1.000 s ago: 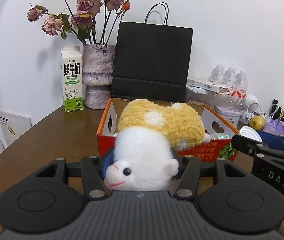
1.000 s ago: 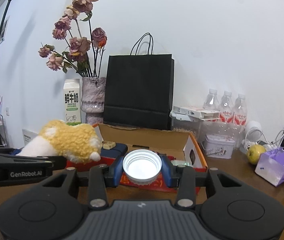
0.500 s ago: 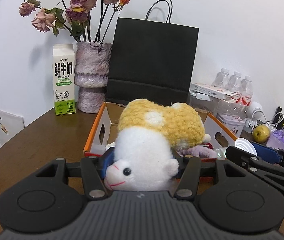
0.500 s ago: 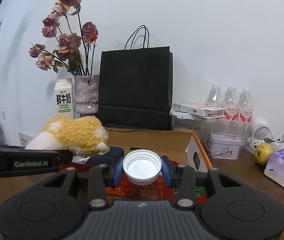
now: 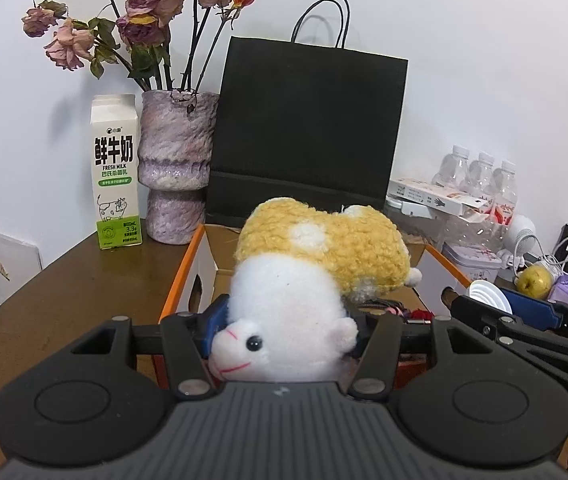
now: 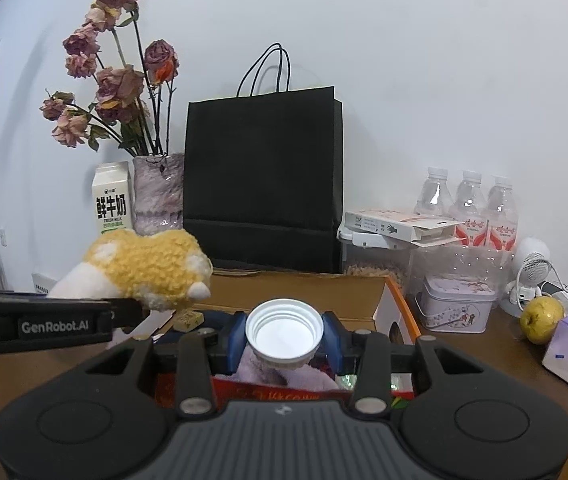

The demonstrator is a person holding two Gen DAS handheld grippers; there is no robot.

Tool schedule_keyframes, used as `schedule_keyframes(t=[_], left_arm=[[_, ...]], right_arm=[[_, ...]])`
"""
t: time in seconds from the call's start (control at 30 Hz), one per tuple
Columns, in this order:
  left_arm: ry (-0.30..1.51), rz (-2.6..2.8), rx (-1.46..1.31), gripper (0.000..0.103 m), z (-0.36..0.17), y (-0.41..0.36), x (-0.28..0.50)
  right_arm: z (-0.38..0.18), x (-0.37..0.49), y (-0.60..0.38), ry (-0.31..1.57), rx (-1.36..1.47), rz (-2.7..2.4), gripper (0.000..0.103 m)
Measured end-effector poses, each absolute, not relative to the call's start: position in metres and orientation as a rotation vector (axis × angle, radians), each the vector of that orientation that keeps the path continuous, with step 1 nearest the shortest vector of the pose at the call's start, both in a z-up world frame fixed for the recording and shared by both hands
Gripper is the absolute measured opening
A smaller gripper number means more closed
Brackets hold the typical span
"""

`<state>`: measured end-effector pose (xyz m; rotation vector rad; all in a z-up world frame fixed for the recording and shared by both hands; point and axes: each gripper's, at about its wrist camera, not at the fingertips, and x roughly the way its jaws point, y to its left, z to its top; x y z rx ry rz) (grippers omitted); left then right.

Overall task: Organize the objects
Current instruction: 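Carry the hamster and white cap with both grippers over the box, then lower the hamster and cap into the box and open both grippers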

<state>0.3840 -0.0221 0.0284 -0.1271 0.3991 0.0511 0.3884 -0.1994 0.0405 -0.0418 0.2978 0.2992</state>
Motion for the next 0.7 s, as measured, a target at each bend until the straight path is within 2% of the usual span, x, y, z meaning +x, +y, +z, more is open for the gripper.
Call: schedule_keyframes(t=[0.7], left_arm=[[0.397, 0.057, -0.111, 0.056, 0.023, -0.012, 0.45]], right_arm=[[0.031, 0.459, -0.193, 0.313, -0.07, 0.292, 0.039]])
